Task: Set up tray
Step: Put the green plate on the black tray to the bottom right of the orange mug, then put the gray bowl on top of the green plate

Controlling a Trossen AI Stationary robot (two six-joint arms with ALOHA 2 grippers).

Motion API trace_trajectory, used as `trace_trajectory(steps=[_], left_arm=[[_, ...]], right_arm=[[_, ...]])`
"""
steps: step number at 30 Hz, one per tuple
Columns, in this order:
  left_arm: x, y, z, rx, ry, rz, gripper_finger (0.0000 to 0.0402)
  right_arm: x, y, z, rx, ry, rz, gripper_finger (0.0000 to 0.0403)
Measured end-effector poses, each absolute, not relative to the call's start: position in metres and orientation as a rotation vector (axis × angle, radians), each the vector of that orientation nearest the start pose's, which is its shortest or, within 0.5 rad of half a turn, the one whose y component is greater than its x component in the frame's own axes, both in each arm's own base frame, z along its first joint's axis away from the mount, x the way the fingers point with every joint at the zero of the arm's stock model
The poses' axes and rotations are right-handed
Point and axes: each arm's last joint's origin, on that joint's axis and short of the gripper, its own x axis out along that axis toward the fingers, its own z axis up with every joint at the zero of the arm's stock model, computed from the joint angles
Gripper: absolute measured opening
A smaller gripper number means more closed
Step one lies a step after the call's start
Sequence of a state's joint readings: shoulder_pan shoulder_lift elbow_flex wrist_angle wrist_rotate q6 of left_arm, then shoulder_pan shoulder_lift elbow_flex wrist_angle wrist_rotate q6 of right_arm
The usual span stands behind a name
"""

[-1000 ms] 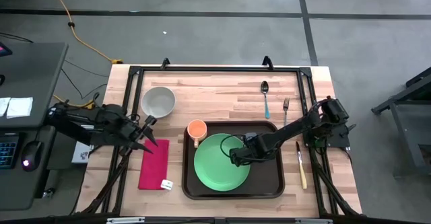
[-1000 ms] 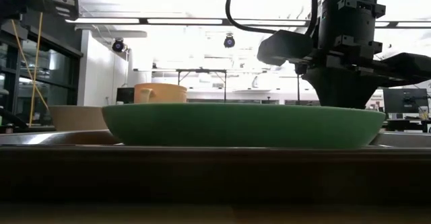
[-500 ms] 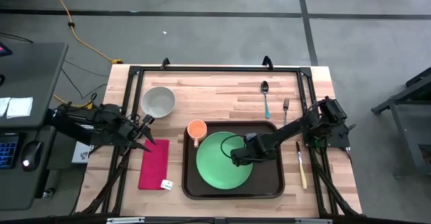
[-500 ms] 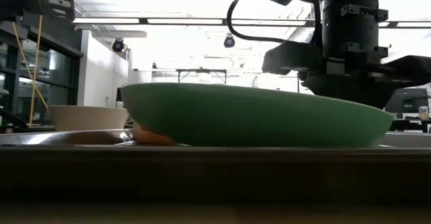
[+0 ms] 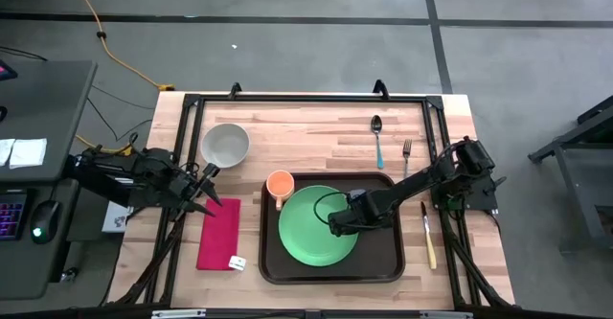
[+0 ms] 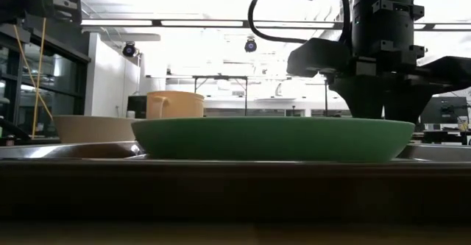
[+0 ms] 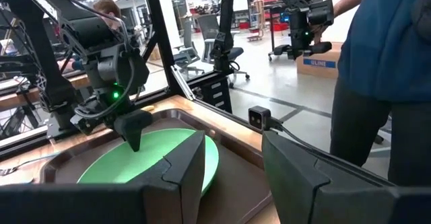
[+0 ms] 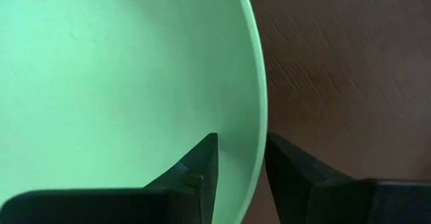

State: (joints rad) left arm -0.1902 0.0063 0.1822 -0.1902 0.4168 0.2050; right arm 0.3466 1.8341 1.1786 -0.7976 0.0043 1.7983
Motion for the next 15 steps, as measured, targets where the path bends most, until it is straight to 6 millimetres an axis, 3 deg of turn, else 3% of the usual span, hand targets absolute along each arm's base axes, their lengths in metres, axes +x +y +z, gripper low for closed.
trace_trajectory(steps=[15], left_arm=[[0.077,-0.027,0.206,0.197,-0.048,-0.607,0.0179]], right_arm=[[0.309,0.107,0.172,1.221,1.213,-0.991,0.0099]])
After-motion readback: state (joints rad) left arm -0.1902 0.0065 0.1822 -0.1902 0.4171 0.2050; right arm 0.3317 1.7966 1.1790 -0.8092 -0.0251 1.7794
